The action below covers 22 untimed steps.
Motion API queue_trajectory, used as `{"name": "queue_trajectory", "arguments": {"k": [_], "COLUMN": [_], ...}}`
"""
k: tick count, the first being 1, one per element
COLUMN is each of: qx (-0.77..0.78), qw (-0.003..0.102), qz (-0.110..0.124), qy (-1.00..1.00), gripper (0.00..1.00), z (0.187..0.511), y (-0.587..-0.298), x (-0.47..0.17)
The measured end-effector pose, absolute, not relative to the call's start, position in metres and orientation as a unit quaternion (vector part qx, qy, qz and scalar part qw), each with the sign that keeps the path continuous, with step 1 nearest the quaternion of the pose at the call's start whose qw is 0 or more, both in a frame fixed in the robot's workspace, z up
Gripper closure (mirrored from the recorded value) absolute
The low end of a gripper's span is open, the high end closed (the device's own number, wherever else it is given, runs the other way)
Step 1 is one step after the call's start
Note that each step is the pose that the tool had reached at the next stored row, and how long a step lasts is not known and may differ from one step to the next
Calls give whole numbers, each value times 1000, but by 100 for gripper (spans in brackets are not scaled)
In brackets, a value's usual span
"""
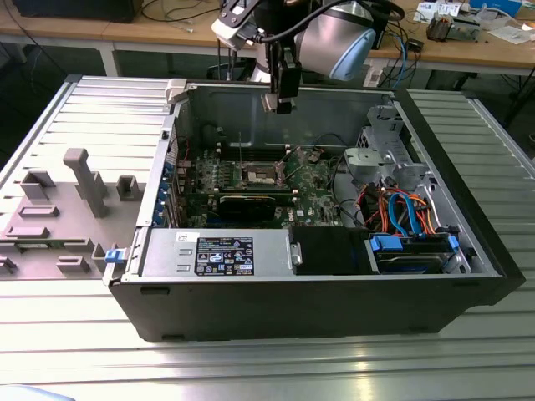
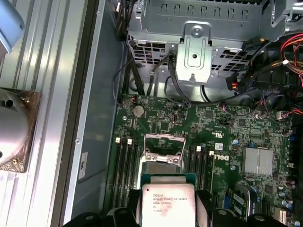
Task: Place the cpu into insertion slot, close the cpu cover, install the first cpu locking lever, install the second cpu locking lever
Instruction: 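Place the cpu into insertion slot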
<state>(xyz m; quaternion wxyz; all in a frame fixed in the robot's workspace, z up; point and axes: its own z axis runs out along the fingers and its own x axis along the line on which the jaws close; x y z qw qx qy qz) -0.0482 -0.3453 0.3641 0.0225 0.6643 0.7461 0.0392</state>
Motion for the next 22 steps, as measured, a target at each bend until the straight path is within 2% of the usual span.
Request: {"name": "queue_trajectory", "arguments": {"k": [22], "qx": [664], "qw": [22], "qz": [39], "qy": [746], "gripper": [45], "z": [357], "y": [-345], "x": [-48]}}
